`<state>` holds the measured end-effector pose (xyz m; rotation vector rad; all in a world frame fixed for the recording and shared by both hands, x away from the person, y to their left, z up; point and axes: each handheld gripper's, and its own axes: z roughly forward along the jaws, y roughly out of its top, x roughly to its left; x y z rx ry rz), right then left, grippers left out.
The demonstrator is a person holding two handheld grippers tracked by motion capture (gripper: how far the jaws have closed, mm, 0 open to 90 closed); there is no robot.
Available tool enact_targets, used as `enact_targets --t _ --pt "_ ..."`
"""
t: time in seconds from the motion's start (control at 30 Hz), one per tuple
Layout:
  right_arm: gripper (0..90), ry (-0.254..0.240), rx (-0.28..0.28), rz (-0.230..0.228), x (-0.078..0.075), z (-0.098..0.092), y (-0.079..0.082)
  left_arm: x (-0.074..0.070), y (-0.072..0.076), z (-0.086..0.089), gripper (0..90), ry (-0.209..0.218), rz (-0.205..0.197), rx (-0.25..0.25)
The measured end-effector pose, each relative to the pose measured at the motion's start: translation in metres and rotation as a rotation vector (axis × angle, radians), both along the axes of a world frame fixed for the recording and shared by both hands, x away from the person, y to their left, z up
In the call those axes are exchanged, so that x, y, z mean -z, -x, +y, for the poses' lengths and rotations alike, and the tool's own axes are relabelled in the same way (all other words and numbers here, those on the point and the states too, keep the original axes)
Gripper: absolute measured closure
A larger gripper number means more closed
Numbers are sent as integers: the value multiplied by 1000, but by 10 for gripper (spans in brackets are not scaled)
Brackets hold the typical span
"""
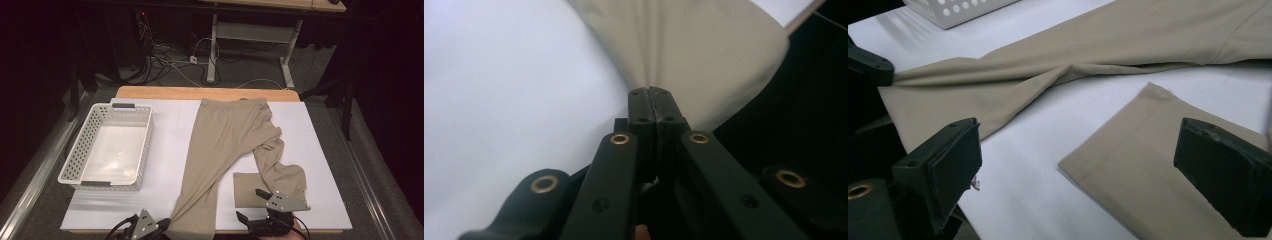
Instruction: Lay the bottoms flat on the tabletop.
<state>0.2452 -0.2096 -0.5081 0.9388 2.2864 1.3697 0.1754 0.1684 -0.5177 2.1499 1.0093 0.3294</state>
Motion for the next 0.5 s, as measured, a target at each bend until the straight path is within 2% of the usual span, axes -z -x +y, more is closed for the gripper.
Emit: enact_targets --t 0.13,0.2,0.33,0.4,0.5 --pt "58 1 -17 -3 -1 5 -1 -1 12 13 858 4 15 -42" --pt "58 -1 -17 -6 -1 5 -1 -2 10 11 850 14 6 -57" --pt "59 2 -11 -8 -1 2 2 -3 6 -4 630 4 -45 -29" --pt "59 6 -2 -8 -1 -1 4 -4 4 -15 536 21 -78 -8" --pt "59 13 18 -9 0 -8 8 -7 3 -36 513 52 -104 64"
